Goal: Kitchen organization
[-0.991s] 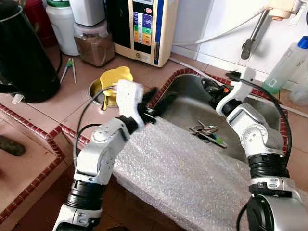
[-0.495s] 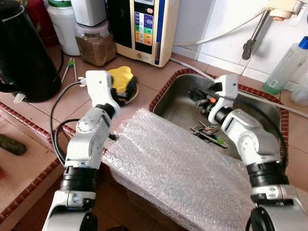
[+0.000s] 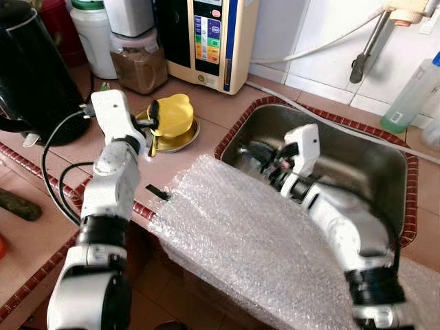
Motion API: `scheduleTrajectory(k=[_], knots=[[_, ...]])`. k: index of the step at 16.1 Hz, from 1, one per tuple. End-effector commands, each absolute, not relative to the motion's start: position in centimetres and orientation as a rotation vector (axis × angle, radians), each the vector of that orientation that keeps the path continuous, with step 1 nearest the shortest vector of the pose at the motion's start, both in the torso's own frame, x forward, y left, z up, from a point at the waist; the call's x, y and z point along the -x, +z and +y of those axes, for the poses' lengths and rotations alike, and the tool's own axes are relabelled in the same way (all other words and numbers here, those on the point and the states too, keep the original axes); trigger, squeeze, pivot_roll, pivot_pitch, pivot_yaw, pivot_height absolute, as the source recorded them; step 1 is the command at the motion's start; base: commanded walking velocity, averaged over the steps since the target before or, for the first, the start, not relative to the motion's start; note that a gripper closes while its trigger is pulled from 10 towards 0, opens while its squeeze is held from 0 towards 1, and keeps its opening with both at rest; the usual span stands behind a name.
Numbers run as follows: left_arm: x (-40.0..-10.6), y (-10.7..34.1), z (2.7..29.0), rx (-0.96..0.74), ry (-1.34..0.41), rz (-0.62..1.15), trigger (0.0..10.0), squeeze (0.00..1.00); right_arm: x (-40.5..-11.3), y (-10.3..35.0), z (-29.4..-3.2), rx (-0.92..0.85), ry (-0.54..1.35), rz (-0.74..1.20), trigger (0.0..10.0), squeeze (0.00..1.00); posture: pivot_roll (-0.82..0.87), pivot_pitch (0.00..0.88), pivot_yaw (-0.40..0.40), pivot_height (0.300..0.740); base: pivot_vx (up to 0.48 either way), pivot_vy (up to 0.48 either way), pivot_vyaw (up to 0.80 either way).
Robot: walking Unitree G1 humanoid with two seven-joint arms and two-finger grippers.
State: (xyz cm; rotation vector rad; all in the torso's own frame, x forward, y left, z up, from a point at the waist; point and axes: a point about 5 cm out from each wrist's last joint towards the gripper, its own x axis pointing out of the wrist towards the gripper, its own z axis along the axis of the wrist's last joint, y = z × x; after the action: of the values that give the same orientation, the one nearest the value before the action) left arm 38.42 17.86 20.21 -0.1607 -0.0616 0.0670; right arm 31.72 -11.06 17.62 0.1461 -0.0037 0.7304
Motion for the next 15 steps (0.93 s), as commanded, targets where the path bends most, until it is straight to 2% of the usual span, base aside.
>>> scheduleTrajectory(k=[1,2,3,4,5,9,10,11,12,13,14,15], knots=[[-38.9,20.5,18.0,0.175,0.083,-0.051,10.0,1.0,-31.2,18.0,-10.8,-0.122,0.72,-0.04,10.0,1.0,-0.01,0.125,0.026,0.74,0.0,0.0,0.0],[-39.2,20.6,17.9,0.18,0.078,-0.045,10.0,1.0,-31.0,17.9,-10.6,-0.113,0.716,-0.049,10.0,1.0,-0.02,0.126,0.028,0.74,0.0,0.0,0.0],[-39.4,20.6,17.8,0.18,0.067,-0.038,10.0,0.73,-30.7,17.9,-10.4,-0.107,0.716,-0.055,10.0,1.0,-0.02,0.127,0.031,0.74,0.0,0.0,0.0],[-39.8,20.3,17.7,0.176,0.059,-0.003,10.0,0.15,-30.3,17.8,-10.1,-0.102,0.722,-0.062,10.0,1.0,-0.02,0.129,0.034,0.74,0.0,0.0,0.0],[-39.9,20.2,17.7,0.175,0.057,0.01,10.0,0.0,-30.0,17.8,-9.9,-0.097,0.725,-0.065,10.0,1.0,-0.02,0.128,0.039,0.74,0.0,0.0,0.0],[-40.4,18.5,16.5,0.171,-0.012,0.146,10.0,0.0,-29.3,17.7,-9.3,-0.064,0.759,-0.077,10.0,0.94,-0.03,0.121,0.041,0.74,0.0,0.0,0.0],[-40.5,18.4,16.4,0.176,-0.015,0.149,7.6,0.0,-29.3,17.8,-9.3,-0.057,0.759,-0.079,10.0,0.89,-0.04,0.119,0.04,0.74,0.0,0.0,0.0],[-40.6,18.3,16.3,0.178,-0.02,0.157,1.8,0.0,-29.3,17.8,-9.3,-0.05,0.759,-0.081,10.0,0.89,-0.04,0.117,0.04,0.74,0.0,0.0,0.0],[-40.6,18.1,16.2,0.19,-0.033,0.17,0.0,0.0,-29.3,17.8,-9.3,-0.045,0.759,-0.082,10.0,0.88,-0.04,0.113,0.041,0.74,0.0,0.0,0.0],[-40.6,18.0,16.0,0.186,-0.057,0.182,0.0,0.0,-29.3,17.8,-9.2,-0.041,0.758,-0.082,10.0,0.86,-0.04,0.11,0.04,0.74,0.0,0.0,0.0],[-40.6,17.9,16.0,0.198,-0.058,0.193,0.0,0.0,-29.2,17.8,-9.2,-0.04,0.76,-0.082,10.0,0.78,-0.04,0.108,0.041,0.74,0.0,0.0,0.0],[-40.6,17.8,16.0,0.198,-0.06,0.2,0.0,0.0,-29.2,17.8,-9.1,-0.039,0.764,-0.082,10.0,0.64,-0.04,0.106,0.041,0.74,0.0,0.0,0.0]])
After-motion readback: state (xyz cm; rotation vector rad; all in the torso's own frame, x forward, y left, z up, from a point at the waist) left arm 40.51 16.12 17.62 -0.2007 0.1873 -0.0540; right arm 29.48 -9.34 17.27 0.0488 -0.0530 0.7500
